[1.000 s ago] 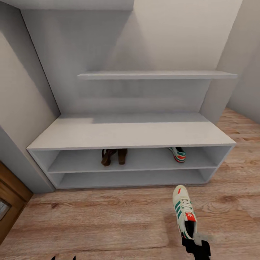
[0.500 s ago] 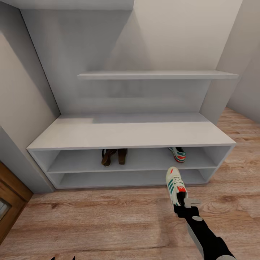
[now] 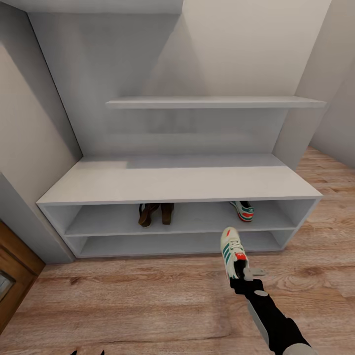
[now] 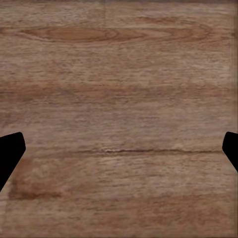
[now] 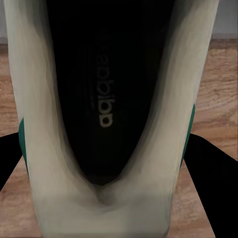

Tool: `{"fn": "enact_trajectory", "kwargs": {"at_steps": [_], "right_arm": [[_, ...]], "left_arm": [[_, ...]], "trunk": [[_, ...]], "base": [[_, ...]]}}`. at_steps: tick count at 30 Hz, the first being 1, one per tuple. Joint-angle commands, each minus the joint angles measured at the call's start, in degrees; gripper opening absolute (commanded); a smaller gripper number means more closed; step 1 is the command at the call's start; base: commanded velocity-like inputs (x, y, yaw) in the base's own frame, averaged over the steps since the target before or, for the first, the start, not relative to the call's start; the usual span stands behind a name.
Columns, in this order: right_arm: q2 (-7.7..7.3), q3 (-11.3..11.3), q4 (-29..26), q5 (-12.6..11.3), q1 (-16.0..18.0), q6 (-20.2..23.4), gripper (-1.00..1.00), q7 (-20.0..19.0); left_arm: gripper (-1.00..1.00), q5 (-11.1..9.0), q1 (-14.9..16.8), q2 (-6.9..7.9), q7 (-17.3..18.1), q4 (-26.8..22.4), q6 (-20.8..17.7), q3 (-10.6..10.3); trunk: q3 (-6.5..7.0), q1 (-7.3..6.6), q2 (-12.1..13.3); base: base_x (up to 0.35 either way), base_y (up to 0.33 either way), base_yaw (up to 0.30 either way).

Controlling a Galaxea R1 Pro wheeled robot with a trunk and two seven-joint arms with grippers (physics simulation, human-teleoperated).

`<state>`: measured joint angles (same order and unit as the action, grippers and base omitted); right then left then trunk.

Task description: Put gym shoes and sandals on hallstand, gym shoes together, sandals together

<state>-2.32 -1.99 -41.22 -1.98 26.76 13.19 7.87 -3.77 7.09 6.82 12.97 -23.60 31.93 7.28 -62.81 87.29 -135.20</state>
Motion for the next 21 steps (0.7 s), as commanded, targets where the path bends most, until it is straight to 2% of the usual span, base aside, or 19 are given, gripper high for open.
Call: {"fn": "enact_trajectory", "kwargs": {"at_steps": [1, 12, 21], "right_arm": [[0.01, -0.2, -0.1, -0.2, 0.0, 0.4, -1.00, 0.3], [0.24, -0.2, 0.0, -0.4, 0.0, 0.5, -1.00, 0.5], [0.21, 0.2, -0.2, -0.3, 0.0, 0.4, -1.00, 0.7]], "left_arm": [[1.00, -0.4, 0.0, -0.04, 0.6, 0.0, 0.1, 0.2], [1.00, -0.4, 0.0, -0.24, 0.8, -0.5, 0.2, 0.0], [1.00, -0.3, 0.0, -0.33, 0.7, -0.1, 0.2, 0.0]], "trunk": [[-0.05, -0.01, 0.0], [-0.23, -0.01, 0.0], [-0.53, -0.01, 0.0]], "base": [[0.000, 0.000, 0.000], [0.002, 0.000, 0.029], [0.129, 0.000, 0.070]]}}
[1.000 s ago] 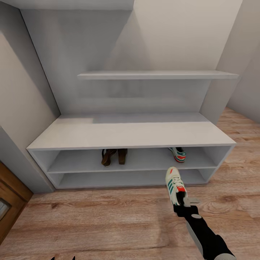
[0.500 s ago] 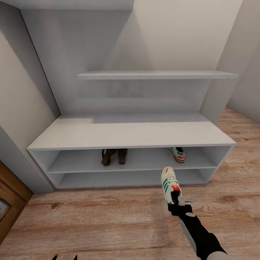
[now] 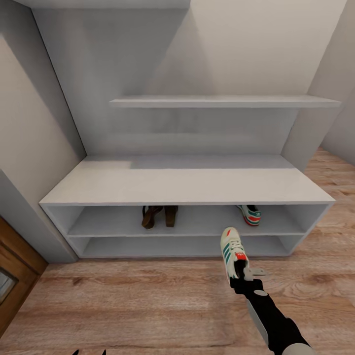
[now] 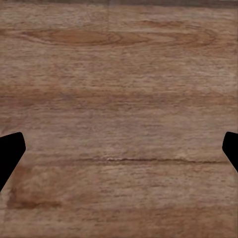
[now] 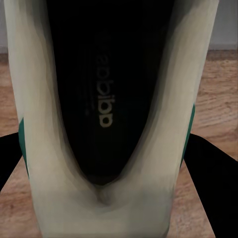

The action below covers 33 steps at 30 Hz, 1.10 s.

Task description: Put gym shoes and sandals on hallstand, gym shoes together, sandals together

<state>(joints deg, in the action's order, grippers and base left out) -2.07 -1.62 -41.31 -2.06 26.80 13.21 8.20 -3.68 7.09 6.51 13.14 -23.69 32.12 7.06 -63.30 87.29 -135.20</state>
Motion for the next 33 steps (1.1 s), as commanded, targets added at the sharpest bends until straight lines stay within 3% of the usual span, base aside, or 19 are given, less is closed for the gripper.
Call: {"fn": "enact_trajectory", "kwargs": {"at_steps": [1, 8, 13, 21, 33], "right_arm": [[-0.05, -0.2, -0.1, -0.2, 0.0, 0.3, -1.00, 0.3], [-0.50, 0.0, -1.1, -0.2, 0.0, 0.5, -1.00, 0.3], [-0.67, 0.0, -4.8, -0.2, 0.0, 1.3, -1.00, 0.2], [-0.73, 0.0, -11.0, -0.1, 0.9, 8.8, -1.00, 0.2], [-0.79, 0.0, -13.2, 0.1, 1.5, 11.2, -1.00, 0.2]], "left_arm": [[1.00, -0.4, 0.0, -0.04, 0.6, 0.0, 0.0, 0.2], [1.00, -0.3, 0.0, -0.09, 0.6, 0.0, 0.0, 0.2], [1.00, -0.3, 0.0, -0.09, 0.6, 0.1, 0.0, 0.2], [1.00, -0.3, 0.0, 0.05, 0.6, 0.1, 0.0, 0.2], [1.00, -0.3, 0.0, 0.07, 0.6, 0.1, 0.0, 0.2]], "trunk": [[-0.05, -0.01, 0.0], [-0.05, -0.01, 0.0], [-0.06, -0.01, 0.0], [-0.06, -0.01, 0.0], [-0.06, -0.01, 0.0]], "base": [[0.028, 0.000, 0.006], [0.009, 0.000, 0.002], [0.001, 0.000, 0.000], [0.000, 0.000, 0.000], [0.020, 0.000, 0.000]]}}
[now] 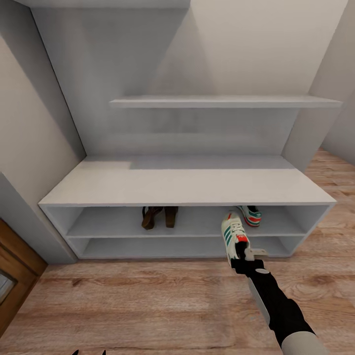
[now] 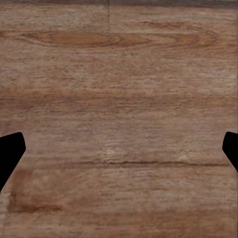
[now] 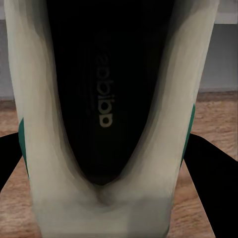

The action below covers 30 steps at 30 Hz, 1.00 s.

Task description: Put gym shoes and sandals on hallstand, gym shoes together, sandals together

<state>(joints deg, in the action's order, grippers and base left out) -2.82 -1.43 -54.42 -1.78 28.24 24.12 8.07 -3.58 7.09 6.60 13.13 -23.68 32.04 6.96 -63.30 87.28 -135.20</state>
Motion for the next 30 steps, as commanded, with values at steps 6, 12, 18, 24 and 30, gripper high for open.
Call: {"fn": "enact_trajectory", "kwargs": {"at_steps": [6, 12, 18, 24, 30], "right_arm": [[-0.16, -0.2, -0.1, -0.2, 0.0, 0.4, -1.00, 0.4], [-0.31, -0.1, -0.1, -0.2, 0.1, 0.5, -1.00, 0.4], [-0.34, -0.1, -0.1, -0.2, 0.1, 0.5, -1.00, 0.4], [-0.34, -0.1, -0.2, -0.2, 0.1, 0.5, -1.00, 0.4], [-0.37, -0.1, -0.2, -0.2, 0.1, 0.5, -1.00, 0.4]], "left_arm": [[1.00, -0.4, 0.0, -0.07, 0.6, 0.0, 0.1, 0.2], [1.00, -0.4, 0.0, -0.09, 0.6, 0.0, 0.1, 0.2], [1.00, -0.3, 0.0, -0.08, 0.6, 0.0, 0.0, 0.2], [1.00, -0.3, 0.0, -0.06, 0.7, 0.1, 0.1, 0.2], [1.00, -0.3, 0.0, -0.07, 0.7, 0.1, 0.1, 0.2]], "trunk": [[-0.05, 0.00, 0.0], [-0.05, 0.00, 0.0], [-0.05, 0.00, 0.0], [-0.05, 0.00, 0.0], [-0.05, 0.00, 0.0]], "base": [[0.241, 0.000, 0.000], [0.227, 0.000, 0.000], [0.050, 0.000, 0.000], [0.208, -0.046, 0.000], [0.149, -0.055, 0.000]]}}
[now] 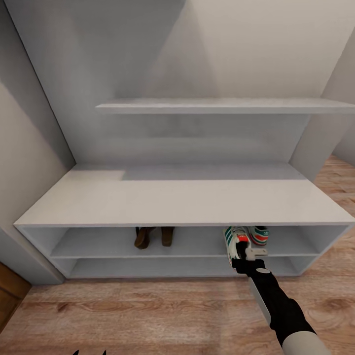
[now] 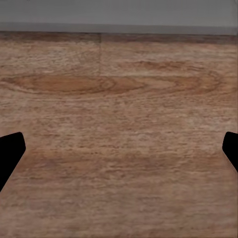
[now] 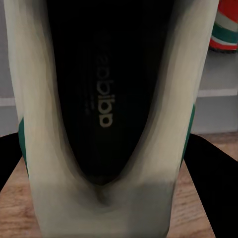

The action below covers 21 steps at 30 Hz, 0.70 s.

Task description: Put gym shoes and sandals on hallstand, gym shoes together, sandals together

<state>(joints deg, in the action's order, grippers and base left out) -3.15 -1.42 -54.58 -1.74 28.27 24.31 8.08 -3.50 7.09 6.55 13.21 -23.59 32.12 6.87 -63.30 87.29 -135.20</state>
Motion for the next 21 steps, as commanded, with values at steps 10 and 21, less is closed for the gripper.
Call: {"fn": "enact_trajectory", "kwargs": {"at_steps": [10, 21], "right_arm": [[-0.01, -0.2, -0.2, -0.2, 0.0, 0.3, -1.00, 0.4], [-0.01, -0.2, -0.3, -0.2, 0.0, 0.3, -1.00, 0.4]], "left_arm": [[1.00, -0.4, 0.0, 0.04, 0.6, 0.0, 0.0, 0.2], [1.00, -0.5, 0.0, 0.13, 0.6, 0.0, 0.0, 0.3]], "trunk": [[-0.05, 0.00, 0.0], [-0.05, 0.00, 0.0]], "base": [[0.108, -0.030, 0.000], [0.142, -0.010, 0.000]]}}
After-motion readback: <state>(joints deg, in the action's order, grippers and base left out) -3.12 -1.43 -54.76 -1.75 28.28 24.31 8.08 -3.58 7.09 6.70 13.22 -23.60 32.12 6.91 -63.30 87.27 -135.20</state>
